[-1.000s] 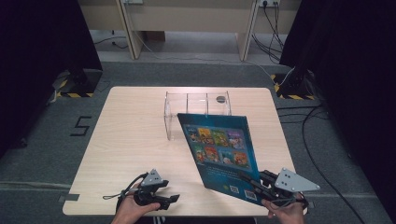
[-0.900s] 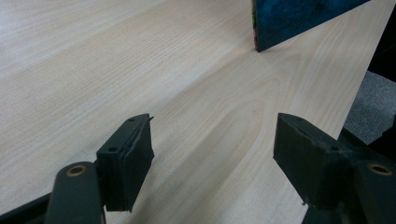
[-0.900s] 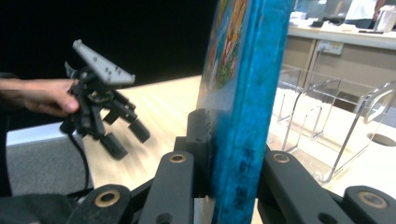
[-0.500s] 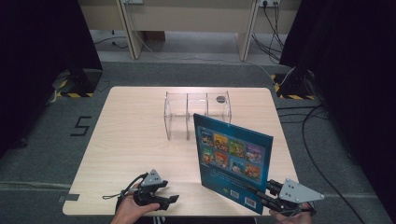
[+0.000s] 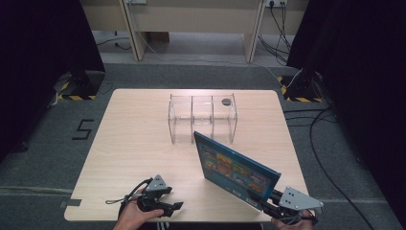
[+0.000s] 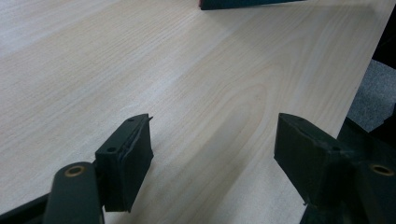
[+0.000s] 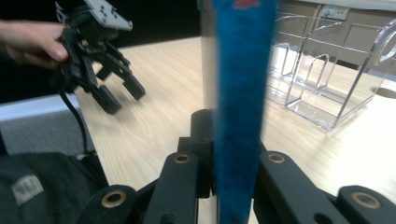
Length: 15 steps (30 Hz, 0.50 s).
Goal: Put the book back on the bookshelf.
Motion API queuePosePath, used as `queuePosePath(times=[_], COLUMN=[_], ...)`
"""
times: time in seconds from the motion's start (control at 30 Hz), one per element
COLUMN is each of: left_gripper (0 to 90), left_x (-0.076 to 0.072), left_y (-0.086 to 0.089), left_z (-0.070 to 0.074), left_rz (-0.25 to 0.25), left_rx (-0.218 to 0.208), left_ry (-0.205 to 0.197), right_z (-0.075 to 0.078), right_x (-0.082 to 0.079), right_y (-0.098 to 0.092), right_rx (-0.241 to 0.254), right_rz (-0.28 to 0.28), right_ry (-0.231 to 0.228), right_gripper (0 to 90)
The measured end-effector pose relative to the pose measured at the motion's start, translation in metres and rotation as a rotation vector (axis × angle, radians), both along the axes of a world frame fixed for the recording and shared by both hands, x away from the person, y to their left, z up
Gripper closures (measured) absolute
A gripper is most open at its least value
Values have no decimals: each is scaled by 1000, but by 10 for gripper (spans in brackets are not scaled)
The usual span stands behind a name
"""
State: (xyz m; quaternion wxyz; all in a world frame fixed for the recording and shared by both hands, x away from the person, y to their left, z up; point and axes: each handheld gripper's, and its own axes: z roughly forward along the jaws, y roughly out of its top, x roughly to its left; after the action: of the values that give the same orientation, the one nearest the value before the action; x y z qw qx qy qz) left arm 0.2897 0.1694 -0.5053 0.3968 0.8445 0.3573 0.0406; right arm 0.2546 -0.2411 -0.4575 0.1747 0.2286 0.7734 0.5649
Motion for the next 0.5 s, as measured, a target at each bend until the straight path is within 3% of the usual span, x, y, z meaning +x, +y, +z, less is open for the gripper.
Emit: queuePosePath(times=[0.17, 0.23, 0.5], left_gripper=[259, 253, 220], left_x=[0, 0, 0], left_y=[-1, -1, -2], left_z=[-2, -4, -5], left_rz=[-5, 4, 4], left_rx=[29, 78, 160], left_ry=[-2, -30, -96], right_z=[-2, -4, -7], right_x=[0, 0, 2], right_y=[-2, -1, -3], right_rx=[-32, -44, -30], right_rz=[-10, -10, -20], right_ry=[-9, -1, 9], right_gripper=[828, 827, 826])
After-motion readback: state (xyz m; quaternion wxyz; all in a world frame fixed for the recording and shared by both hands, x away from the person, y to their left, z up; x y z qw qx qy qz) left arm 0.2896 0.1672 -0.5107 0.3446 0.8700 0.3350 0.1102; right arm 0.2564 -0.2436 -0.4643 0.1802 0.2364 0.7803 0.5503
